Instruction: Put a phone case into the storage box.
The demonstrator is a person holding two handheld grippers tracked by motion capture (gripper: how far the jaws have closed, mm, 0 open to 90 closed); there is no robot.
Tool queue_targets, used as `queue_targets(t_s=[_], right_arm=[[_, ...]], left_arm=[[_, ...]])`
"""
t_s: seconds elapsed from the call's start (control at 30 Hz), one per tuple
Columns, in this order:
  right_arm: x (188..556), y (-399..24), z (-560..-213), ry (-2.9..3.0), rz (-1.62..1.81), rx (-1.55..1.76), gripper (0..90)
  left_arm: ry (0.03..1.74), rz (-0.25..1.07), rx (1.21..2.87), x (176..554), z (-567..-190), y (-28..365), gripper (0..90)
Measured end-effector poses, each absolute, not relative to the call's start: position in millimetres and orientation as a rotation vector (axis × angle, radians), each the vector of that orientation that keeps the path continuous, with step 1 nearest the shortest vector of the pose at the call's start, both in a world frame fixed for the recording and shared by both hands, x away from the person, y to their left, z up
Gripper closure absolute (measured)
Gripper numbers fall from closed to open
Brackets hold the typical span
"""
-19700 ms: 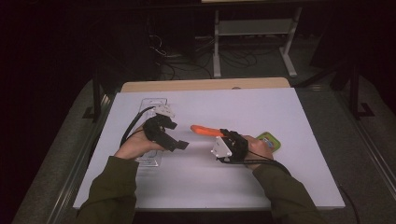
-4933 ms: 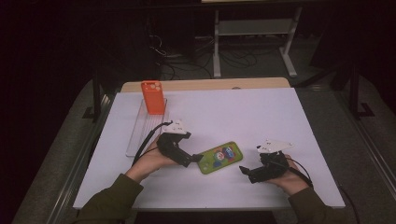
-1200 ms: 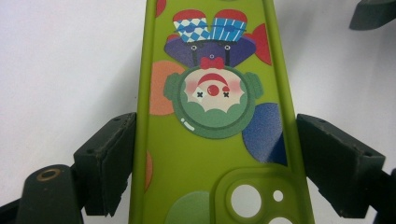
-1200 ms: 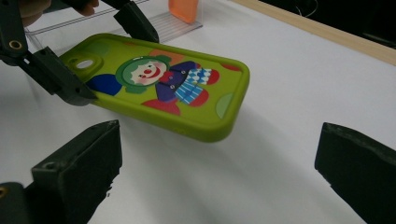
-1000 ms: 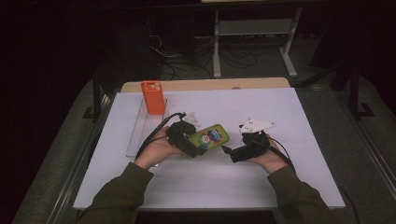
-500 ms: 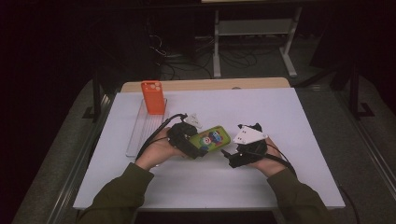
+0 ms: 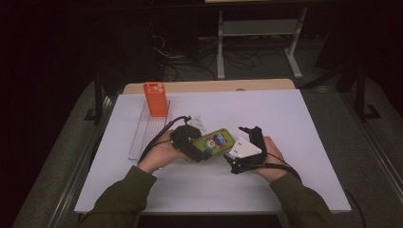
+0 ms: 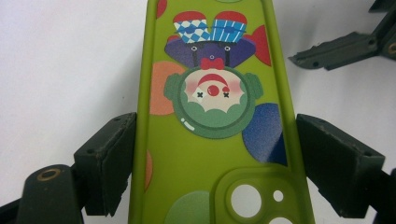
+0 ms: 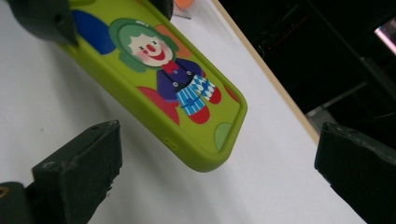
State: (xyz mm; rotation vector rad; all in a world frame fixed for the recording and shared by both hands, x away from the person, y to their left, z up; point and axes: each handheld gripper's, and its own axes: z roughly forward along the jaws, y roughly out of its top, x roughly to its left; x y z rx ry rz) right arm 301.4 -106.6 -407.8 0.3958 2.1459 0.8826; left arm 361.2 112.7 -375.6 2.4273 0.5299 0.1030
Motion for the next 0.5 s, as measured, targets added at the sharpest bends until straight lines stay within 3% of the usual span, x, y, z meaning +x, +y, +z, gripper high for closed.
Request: queue_targets(t_s=[0.5], right_arm=[[292, -90, -421, 2.04, 0.654, 0.126, 0.5]], left_arm=[[0.533, 0.1, 2.43, 360, -376, 111, 15.8]])
